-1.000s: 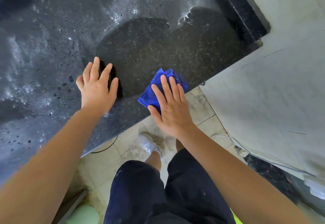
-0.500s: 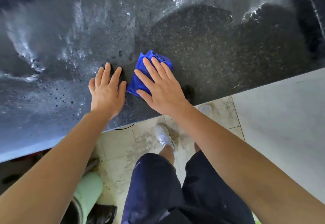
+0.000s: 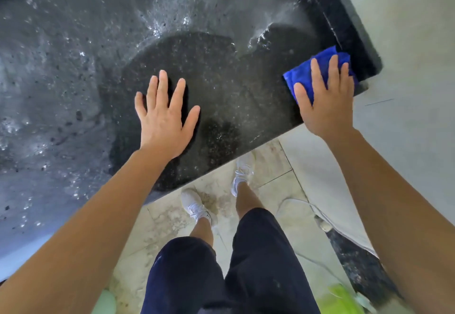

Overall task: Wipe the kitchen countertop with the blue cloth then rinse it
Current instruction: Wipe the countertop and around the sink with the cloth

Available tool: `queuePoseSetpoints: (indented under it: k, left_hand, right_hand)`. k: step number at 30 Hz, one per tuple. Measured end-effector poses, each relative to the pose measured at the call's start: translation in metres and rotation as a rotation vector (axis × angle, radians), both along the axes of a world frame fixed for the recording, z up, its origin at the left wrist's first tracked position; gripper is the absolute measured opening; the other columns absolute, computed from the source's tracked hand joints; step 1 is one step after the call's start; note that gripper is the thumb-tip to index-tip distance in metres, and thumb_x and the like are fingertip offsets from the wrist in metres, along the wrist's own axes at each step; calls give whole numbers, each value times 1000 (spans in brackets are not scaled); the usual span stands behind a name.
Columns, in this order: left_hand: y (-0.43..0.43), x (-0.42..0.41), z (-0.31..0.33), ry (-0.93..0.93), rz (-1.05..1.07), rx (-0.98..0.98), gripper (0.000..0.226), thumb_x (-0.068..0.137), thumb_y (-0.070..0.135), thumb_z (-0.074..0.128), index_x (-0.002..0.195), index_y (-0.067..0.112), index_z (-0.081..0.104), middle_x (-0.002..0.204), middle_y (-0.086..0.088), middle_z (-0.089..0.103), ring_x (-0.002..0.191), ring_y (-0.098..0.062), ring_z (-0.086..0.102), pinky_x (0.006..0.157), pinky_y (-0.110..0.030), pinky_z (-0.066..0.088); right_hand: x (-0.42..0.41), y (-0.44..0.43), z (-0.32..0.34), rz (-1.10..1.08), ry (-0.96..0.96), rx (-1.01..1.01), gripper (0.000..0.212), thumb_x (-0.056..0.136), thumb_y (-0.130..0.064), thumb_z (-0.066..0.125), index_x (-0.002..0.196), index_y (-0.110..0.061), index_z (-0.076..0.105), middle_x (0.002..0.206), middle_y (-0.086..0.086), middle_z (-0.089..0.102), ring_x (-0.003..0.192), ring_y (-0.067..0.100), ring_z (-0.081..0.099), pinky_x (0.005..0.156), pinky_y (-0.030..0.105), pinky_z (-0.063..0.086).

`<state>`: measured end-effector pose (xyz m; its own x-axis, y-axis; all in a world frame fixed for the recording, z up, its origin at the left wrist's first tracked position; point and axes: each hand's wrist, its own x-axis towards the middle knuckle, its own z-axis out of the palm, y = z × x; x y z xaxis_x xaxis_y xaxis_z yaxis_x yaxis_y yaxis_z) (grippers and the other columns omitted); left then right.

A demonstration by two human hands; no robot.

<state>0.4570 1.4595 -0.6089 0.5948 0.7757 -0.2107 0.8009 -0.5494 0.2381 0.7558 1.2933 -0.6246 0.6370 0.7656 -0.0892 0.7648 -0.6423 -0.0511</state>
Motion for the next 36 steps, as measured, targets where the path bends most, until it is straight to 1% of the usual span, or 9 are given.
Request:
queuePoseSetpoints:
  k: [5,9,15,19,22,24,26,32,36]
  left_hand:
    - [10,62,-5,21,-72,4,68,101,58,30,157,19,20,165,-16,5,152,-34,3,118,-61,6]
    - [25,83,-10,40,-50,5,74,99,62,30,158,19,15,165,-15,3,152,-33,2,118,-63,6]
    - [26,84,-16,97,-38,27,76,98,66,24,158,20,10,166,-12,-1,153,-31,-3,119,-62,4]
    - [27,86,-17,126,-20,38,76,98,65,26,159,22,10,166,-11,-2,153,-29,-5,120,-60,2]
    - [25,87,-18,141,-16,49,76,97,66,24,159,23,9,166,-10,-2,153,-28,-5,120,-59,1]
    - [25,88,-17,159,-7,56,76,97,66,24,159,24,8,166,-9,-2,153,-28,-5,120,-59,1]
    - [26,90,-17,176,-2,60,77,96,66,24,159,24,8,166,-9,-3,153,-29,-5,120,-59,2]
    - [27,91,-16,207,-10,53,78,95,66,20,159,24,5,166,-9,-5,153,-29,-7,120,-59,1]
    - [28,90,-16,195,-17,51,76,96,66,19,158,23,5,166,-10,-5,153,-28,-8,120,-59,0]
  right_hand:
    - [5,3,-2,19,-18,9,64,104,-55,26,155,-16,32,161,24,22,146,47,21,117,57,20]
    - [23,33,3,88,37,-11,67,102,-57,24,157,-18,27,163,22,15,149,46,15,119,56,16]
    - [55,163,3,206,145,-9,69,101,-59,23,159,-22,15,166,18,1,152,41,0,123,51,3]
    - [71,252,-2,300,134,-1,69,100,-60,20,159,-23,17,166,17,5,152,41,2,123,51,3]
    - [70,286,-3,303,121,19,70,98,-60,19,158,-25,20,165,14,14,151,40,9,123,51,5]
    - [71,282,-3,312,133,31,70,98,-60,18,158,-25,20,165,14,15,151,39,10,123,51,6]
    - [71,260,-4,344,146,39,69,99,-60,18,159,-24,18,166,15,10,152,39,6,124,50,4]
    - [41,128,5,276,178,30,65,103,-58,26,159,-24,19,166,16,7,153,38,3,124,50,4]
    - [0,55,12,236,188,-40,64,104,-54,29,158,-22,22,166,16,7,152,39,2,122,52,6]
